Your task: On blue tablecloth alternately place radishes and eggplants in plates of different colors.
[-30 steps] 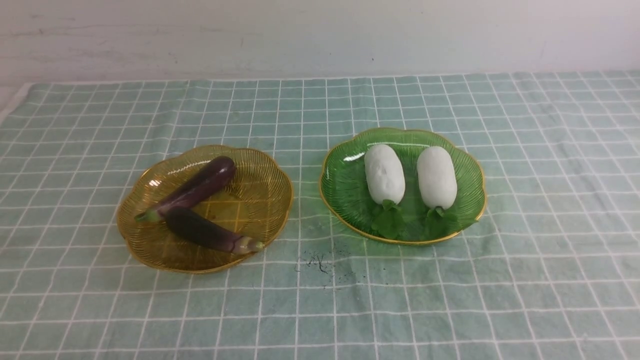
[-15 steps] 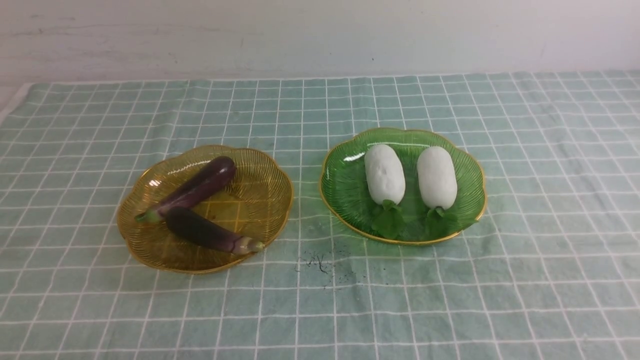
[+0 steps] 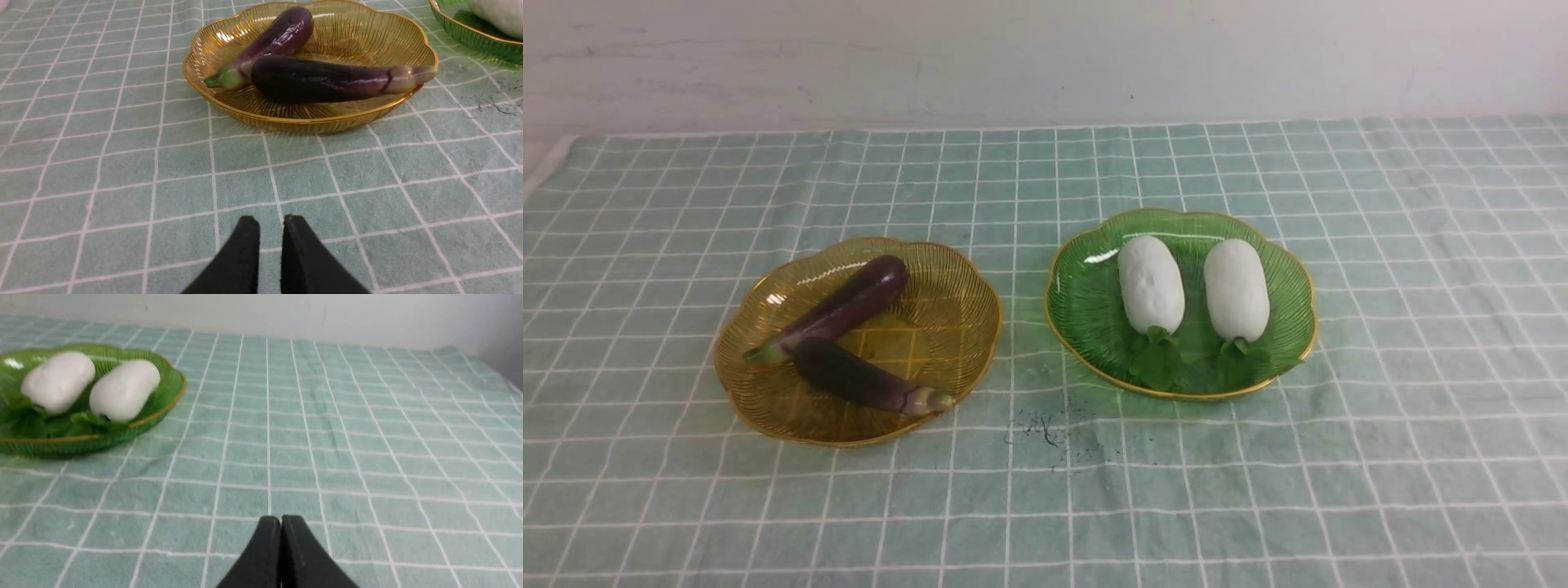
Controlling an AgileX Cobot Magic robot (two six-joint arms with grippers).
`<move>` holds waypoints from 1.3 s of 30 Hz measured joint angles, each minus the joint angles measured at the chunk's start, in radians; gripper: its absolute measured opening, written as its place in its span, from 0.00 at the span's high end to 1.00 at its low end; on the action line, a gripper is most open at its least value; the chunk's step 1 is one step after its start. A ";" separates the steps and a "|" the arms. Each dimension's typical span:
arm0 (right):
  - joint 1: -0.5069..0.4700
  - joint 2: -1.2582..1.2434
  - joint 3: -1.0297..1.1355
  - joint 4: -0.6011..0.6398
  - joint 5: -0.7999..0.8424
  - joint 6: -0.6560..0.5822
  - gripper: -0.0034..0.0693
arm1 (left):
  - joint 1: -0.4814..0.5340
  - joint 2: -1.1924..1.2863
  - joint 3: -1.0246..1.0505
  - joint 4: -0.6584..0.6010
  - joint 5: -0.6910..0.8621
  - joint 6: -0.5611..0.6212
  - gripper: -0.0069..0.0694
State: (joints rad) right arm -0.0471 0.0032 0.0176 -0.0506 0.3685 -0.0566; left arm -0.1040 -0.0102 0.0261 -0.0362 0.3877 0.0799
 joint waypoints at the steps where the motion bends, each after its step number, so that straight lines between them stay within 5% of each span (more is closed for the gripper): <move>1: -0.002 -0.006 0.004 0.000 0.009 0.001 0.97 | 0.000 0.000 0.000 0.000 0.000 0.000 0.82; 39: -0.005 -0.010 0.004 -0.002 0.019 0.037 0.97 | 0.000 0.000 0.000 -0.001 0.000 0.000 0.82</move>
State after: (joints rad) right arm -0.0519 -0.0072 0.0216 -0.0529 0.3870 -0.0193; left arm -0.1040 -0.0102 0.0261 -0.0374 0.3877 0.0799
